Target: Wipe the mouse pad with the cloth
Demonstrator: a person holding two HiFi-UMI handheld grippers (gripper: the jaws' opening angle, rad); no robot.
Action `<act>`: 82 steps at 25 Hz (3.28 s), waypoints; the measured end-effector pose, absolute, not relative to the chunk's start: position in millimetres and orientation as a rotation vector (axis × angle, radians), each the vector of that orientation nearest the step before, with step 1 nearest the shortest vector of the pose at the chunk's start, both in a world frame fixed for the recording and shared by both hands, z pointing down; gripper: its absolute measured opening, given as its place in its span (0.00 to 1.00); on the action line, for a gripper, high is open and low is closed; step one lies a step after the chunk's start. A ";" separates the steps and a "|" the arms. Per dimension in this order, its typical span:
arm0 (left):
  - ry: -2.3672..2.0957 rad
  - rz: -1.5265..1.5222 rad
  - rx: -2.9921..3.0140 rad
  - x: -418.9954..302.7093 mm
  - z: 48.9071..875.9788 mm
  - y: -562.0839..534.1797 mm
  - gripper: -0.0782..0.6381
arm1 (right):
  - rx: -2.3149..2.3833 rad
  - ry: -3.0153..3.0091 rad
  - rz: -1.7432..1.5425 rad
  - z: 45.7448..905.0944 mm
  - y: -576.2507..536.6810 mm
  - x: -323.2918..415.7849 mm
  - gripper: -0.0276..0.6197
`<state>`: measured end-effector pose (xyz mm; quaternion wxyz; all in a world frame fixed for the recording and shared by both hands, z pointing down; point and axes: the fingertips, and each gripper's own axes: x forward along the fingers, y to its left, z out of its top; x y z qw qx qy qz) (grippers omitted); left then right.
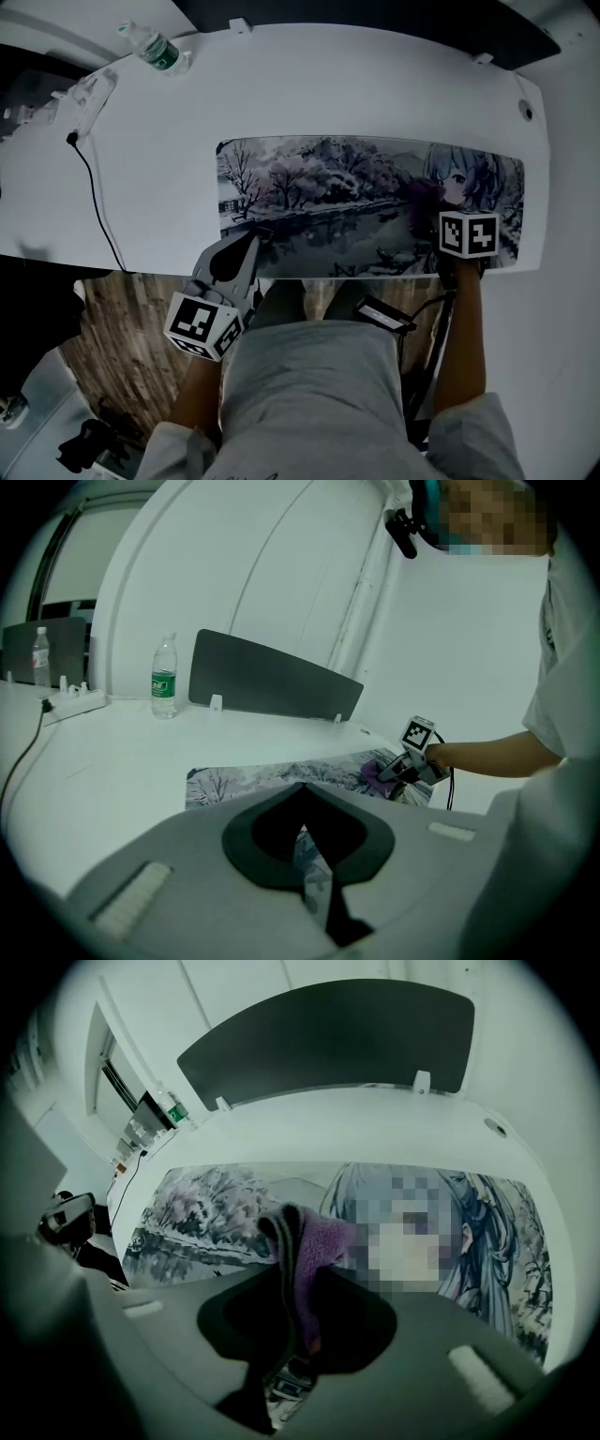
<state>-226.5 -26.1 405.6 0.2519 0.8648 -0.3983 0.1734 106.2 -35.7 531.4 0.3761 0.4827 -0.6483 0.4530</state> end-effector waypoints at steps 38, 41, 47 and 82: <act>-1.192 0.397 2.320 -423.0 398.9 -10.4 0.13 | 0.966 -1.848 1.115 531.1 -61.9 -205.3 0.19; -1.206 0.393 2.307 -432.9 401.2 -9.5 0.13 | 0.930 -1.876 1.096 531.1 -63.1 -226.5 0.19; -1.240 0.382 2.281 -445.6 404.2 -4.4 0.13 | 0.873 -1.917 1.046 528.0 -66.5 -262.1 0.19; -0.888 0.473 2.506 -285.3 394.1 -11.6 0.13 | 1.115 -2.069 1.090 459.2 1.2 -90.0 0.20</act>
